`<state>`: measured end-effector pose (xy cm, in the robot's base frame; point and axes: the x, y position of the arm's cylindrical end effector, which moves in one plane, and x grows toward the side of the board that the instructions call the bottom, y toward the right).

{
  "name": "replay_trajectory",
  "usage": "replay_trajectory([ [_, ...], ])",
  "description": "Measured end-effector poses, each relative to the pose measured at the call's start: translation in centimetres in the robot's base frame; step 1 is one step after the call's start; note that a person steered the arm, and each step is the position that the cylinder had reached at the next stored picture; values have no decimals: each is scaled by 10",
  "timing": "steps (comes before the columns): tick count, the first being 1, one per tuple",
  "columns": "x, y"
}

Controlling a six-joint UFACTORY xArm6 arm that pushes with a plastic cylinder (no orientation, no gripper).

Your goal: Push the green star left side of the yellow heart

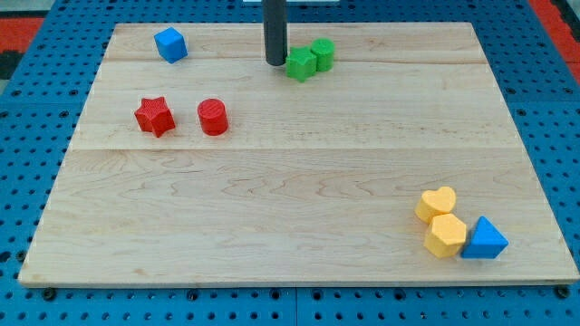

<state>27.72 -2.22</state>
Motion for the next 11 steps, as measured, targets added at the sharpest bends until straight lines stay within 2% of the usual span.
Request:
replay_trajectory([
  [1,-33,-7],
  [2,41,27],
  [3,140,63],
  [4,136,3],
  [5,95,-2],
  [7,59,74],
  [8,51,54],
  [9,52,94],
  [11,80,107],
])
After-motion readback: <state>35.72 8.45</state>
